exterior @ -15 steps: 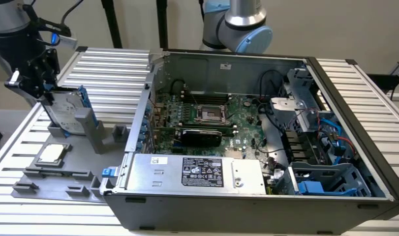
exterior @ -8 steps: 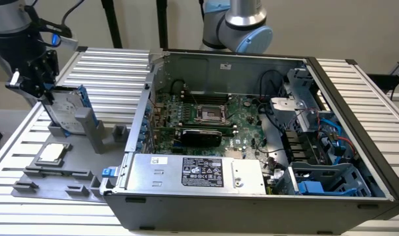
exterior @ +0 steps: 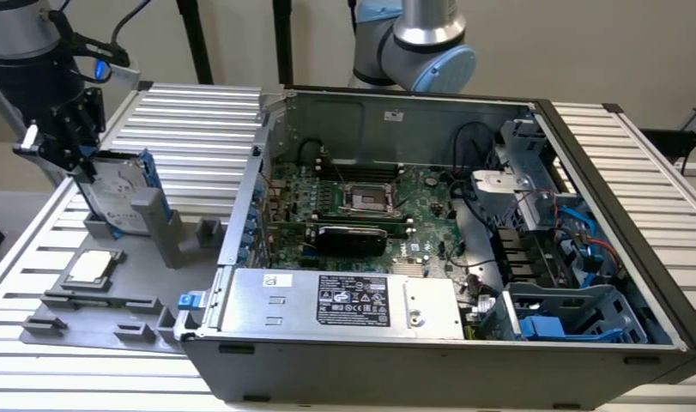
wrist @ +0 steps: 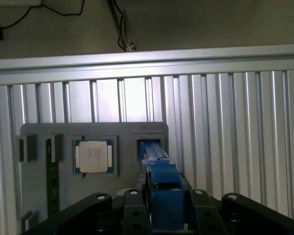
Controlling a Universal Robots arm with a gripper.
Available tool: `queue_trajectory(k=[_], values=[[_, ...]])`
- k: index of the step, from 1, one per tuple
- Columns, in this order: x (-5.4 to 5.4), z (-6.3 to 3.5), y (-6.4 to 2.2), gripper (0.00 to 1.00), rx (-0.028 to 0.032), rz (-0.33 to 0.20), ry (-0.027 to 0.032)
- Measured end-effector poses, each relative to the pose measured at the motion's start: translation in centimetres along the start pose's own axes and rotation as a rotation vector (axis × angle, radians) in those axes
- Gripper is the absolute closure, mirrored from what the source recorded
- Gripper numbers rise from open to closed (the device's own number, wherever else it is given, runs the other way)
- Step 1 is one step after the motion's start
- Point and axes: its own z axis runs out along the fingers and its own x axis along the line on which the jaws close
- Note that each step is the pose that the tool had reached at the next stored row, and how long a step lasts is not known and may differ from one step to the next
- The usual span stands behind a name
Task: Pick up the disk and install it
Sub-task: 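Pick up the disk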
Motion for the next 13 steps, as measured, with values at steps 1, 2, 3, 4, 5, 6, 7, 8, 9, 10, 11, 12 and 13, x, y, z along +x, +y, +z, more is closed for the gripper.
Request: queue_trajectory(k=[1, 2, 3, 4, 5, 6, 7, 8, 9, 10, 11, 12, 13], values=[[0.00, -0.01, -0.01, 0.65, 0.0004, 0.000, 0.0002], [0.00, 0.00, -0.01, 0.65, 0.0013, -0.001, 0.0005], [0.00, 0.00, -0.02, 0.65, 0.0026, -0.001, 0.0011], [-0.01, 0.01, -0.02, 0.65, 0.0042, -0.002, 0.0023], [-0.01, 0.00, -0.01, 0.65, 0.0059, -0.002, 0.0039], [-0.01, 0.00, -0.01, 0.65, 0.0079, -0.003, 0.0055], [0.00, -0.01, -0.01, 0.65, 0.0098, -0.003, 0.0059], [-0.01, -0.01, -0.02, 0.65, 0.0109, -0.004, 0.0058], [-0.01, 0.00, -0.01, 0.65, 0.0111, -0.004, 0.0058], [-0.02, 0.00, -0.01, 0.65, 0.0113, -0.003, 0.0057], [-0.01, 0.00, -0.01, 0.67, 0.0112, -0.003, 0.0058], [-0.01, -0.01, -0.01, 0.67, 0.0112, -0.003, 0.0058], [-0.01, -0.01, -0.01, 0.67, 0.0112, -0.003, 0.0058]])
